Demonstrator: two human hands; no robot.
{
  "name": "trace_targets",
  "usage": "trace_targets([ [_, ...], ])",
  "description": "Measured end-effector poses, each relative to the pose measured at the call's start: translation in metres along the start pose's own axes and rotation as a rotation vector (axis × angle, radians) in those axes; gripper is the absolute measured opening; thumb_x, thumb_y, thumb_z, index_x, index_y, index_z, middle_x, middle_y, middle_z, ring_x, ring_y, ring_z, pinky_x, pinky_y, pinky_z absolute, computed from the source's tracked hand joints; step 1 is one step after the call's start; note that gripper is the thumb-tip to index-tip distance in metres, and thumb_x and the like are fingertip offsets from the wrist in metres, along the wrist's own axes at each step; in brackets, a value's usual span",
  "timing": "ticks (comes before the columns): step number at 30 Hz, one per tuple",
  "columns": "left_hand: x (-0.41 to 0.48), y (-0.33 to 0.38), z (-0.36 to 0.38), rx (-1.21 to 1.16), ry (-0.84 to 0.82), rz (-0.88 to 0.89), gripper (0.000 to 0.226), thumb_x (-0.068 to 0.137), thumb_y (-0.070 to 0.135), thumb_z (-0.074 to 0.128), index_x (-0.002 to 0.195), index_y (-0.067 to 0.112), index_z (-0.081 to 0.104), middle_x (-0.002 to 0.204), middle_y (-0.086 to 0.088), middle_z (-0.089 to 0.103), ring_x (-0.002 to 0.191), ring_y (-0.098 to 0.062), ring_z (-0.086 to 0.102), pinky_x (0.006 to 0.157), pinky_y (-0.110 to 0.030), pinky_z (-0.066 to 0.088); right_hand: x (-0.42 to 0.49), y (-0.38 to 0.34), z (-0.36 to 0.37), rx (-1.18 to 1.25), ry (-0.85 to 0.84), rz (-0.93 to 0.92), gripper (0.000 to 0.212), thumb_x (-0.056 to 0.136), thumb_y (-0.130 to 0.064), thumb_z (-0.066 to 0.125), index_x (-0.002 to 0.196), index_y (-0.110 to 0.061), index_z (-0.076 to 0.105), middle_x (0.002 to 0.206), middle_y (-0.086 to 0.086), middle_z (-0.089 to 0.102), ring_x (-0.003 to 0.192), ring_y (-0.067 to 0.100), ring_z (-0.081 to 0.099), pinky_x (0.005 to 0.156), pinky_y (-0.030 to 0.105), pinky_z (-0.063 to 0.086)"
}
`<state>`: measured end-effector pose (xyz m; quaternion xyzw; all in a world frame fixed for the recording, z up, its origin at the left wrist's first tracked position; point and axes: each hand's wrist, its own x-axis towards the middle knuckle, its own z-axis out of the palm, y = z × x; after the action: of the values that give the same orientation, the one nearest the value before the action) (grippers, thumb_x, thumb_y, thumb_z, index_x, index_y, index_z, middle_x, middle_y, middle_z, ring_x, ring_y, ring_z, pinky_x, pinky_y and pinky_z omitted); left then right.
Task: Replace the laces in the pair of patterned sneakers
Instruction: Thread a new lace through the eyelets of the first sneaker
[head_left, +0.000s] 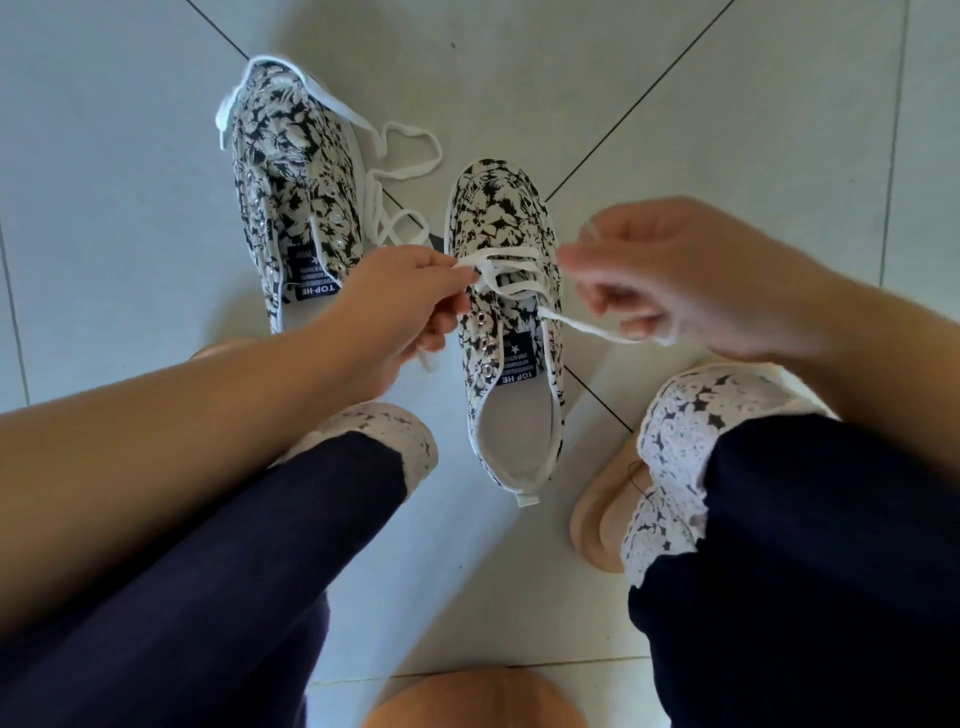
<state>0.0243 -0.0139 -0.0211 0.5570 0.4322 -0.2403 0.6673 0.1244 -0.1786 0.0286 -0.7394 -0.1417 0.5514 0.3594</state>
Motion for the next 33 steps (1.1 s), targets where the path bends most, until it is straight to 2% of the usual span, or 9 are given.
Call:
trace_targets([
  [3, -0.004, 0.008, 0.005, -0.341, -0.146, -0.114, 0.010, 0.091, 0.008, 0.047, 0.089, 0.002, 0.055, 0.062, -0.002, 0.050, 0.047, -0.007, 0.042, 0.038, -0.013, 0.035, 0.009, 0.006, 0.025, -0.295, 0.061, -0.078, 0.028, 0.089, -0.033, 0.055, 0.083, -0.006, 0.063, 0.055, -0.009, 0.051, 0.043, -0.001, 0.041, 0.048, 0.013, 0.039],
  [5, -0.006, 0.017, 0.007, -0.537, -0.227, -0.150, 0.009, 0.088, 0.004, 0.046, 0.086, 0.001, 0.053, 0.064, -0.004, 0.051, 0.048, -0.007, 0.043, 0.040, -0.013, 0.039, 0.015, 0.009, 0.034, -0.264, 0.037, -0.091, 0.028, 0.086, -0.029, 0.062, 0.092, -0.001, 0.063, 0.061, -0.011, 0.056, 0.051, -0.002, 0.046, 0.053, 0.011, 0.039],
  [11, -0.009, 0.039, 0.008, -0.877, -0.270, -0.158, 0.010, 0.086, -0.003, 0.042, 0.085, -0.004, 0.052, 0.068, -0.010, 0.051, 0.051, -0.010, 0.047, 0.045, -0.013, 0.045, 0.020, 0.014, 0.048, -0.081, -0.068, -0.057, 0.013, 0.082, -0.025, 0.069, 0.093, -0.019, 0.068, 0.082, -0.012, 0.066, 0.069, 0.000, 0.061, 0.062, 0.007, 0.043],
  [14, -0.010, 0.040, 0.004, -0.949, -0.240, -0.148, 0.009, 0.088, -0.005, 0.041, 0.089, -0.005, 0.050, 0.069, -0.013, 0.053, 0.052, -0.011, 0.048, 0.048, -0.013, 0.047, 0.018, 0.017, 0.047, 0.079, -0.044, -0.043, 0.009, 0.082, -0.020, 0.068, 0.091, -0.018, 0.065, 0.075, -0.009, 0.062, 0.064, 0.002, 0.056, 0.058, 0.013, 0.045],
  [19, -0.016, 0.039, 0.010, -0.998, -0.252, -0.157, 0.009, 0.088, -0.005, 0.042, 0.089, -0.007, 0.050, 0.069, -0.016, 0.055, 0.053, -0.014, 0.051, 0.052, -0.016, 0.051, 0.021, 0.019, 0.048, 0.273, -0.063, -0.064, 0.039, 0.080, -0.014, 0.069, 0.115, -0.025, 0.057, 0.096, -0.007, 0.063, 0.087, -0.001, 0.060, 0.070, 0.014, 0.049],
  [23, -0.020, 0.048, 0.011, -1.046, -0.301, -0.124, 0.012, 0.085, -0.008, 0.043, 0.095, -0.008, 0.049, 0.071, -0.019, 0.056, 0.056, -0.018, 0.054, 0.055, -0.019, 0.053, 0.022, 0.015, 0.054, 0.275, 0.009, -0.107, 0.019, 0.080, -0.017, 0.070, 0.097, -0.015, 0.061, 0.081, -0.005, 0.063, 0.076, 0.007, 0.059, 0.071, 0.019, 0.047],
  [27, -0.023, 0.048, 0.008, -1.057, -0.296, -0.129, 0.016, 0.085, -0.009, 0.042, 0.101, -0.009, 0.047, 0.066, -0.020, 0.055, 0.050, -0.018, 0.054, 0.053, -0.018, 0.053, 0.024, 0.019, 0.050, 0.397, 0.179, -0.130, 0.032, 0.075, -0.010, 0.073, 0.101, -0.018, 0.056, 0.073, -0.009, 0.063, 0.071, 0.005, 0.061, 0.065, 0.013, 0.050],
  [31, -0.022, 0.041, 0.007, -1.058, -0.298, -0.174, 0.031, 0.080, -0.011, 0.042, 0.111, -0.009, 0.041, 0.059, -0.023, 0.054, 0.044, -0.015, 0.052, 0.044, -0.017, 0.049, 0.027, 0.016, 0.050, 0.444, 0.022, -0.118, 0.037, 0.076, -0.007, 0.072, 0.106, -0.024, 0.057, 0.081, 0.008, 0.060, 0.076, 0.018, 0.055, 0.069, 0.027, 0.044],
  [33, -0.021, 0.042, 0.004, -1.064, -0.274, -0.153, 0.037, 0.070, -0.014, 0.044, 0.107, -0.007, 0.042, 0.062, -0.021, 0.053, 0.045, -0.015, 0.052, 0.043, -0.017, 0.049, 0.024, 0.014, 0.046, 0.282, 0.019, -0.108, 0.022, 0.080, -0.013, 0.069, 0.096, -0.026, 0.060, 0.071, -0.011, 0.063, 0.069, 0.005, 0.056, 0.065, 0.019, 0.044],
])
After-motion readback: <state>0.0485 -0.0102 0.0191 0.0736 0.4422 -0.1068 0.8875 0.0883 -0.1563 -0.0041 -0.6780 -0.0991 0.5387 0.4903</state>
